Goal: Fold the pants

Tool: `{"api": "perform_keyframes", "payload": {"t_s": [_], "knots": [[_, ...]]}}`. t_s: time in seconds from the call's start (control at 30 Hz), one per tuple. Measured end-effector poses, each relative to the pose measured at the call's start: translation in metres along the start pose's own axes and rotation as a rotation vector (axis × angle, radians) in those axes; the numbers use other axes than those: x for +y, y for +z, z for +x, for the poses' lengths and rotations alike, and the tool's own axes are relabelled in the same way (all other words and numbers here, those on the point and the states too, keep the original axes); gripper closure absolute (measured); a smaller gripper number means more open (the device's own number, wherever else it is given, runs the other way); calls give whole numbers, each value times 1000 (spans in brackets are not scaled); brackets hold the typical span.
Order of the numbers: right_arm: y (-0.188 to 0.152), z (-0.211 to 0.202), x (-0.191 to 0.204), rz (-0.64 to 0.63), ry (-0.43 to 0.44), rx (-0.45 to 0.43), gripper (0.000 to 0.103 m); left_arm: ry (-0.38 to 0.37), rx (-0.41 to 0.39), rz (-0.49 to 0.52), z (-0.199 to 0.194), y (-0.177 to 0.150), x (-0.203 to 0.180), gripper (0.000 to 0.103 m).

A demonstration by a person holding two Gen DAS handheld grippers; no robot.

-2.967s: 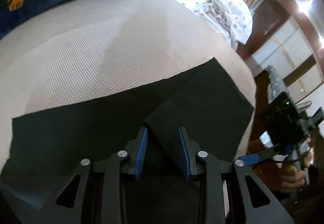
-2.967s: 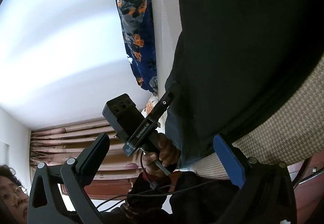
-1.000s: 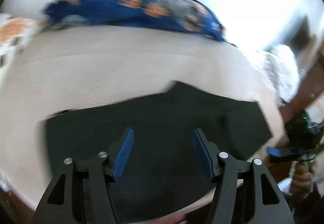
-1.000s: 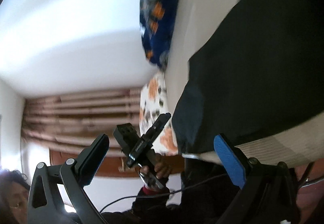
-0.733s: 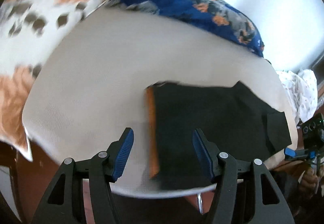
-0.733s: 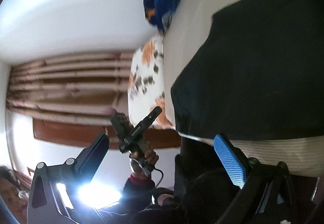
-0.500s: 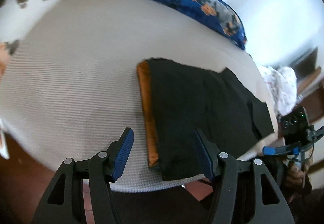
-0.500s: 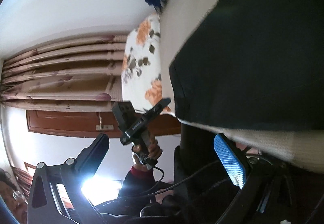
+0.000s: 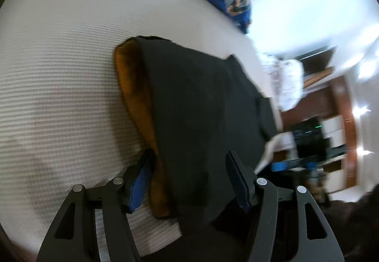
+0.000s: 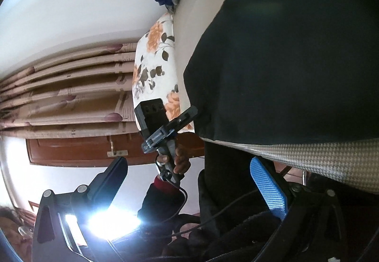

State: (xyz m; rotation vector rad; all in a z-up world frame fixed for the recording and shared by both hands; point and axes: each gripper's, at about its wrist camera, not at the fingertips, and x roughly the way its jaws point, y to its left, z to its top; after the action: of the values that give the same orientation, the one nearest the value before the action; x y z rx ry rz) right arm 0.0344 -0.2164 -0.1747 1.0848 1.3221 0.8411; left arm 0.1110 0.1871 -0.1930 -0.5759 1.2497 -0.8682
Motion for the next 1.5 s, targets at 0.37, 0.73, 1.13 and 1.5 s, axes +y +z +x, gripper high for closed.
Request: {"api": "perform_keyframes", "payload": {"t_s": [0.37,0.73,1.13,1.5], "knots": [[4,4,-10,40,-7,-1,0,-35,-2,61,10,6,-7,44],[5,6,-2,9,0,-11,0,187,-141,91,5,-8,-61,81],[12,-25,30,-111,48,-95,0,356,-180,366,29,-15,-188,81],[24,-51,27,-90,120,-159,0,475,-162,489,72,-18,-231,81]]}}
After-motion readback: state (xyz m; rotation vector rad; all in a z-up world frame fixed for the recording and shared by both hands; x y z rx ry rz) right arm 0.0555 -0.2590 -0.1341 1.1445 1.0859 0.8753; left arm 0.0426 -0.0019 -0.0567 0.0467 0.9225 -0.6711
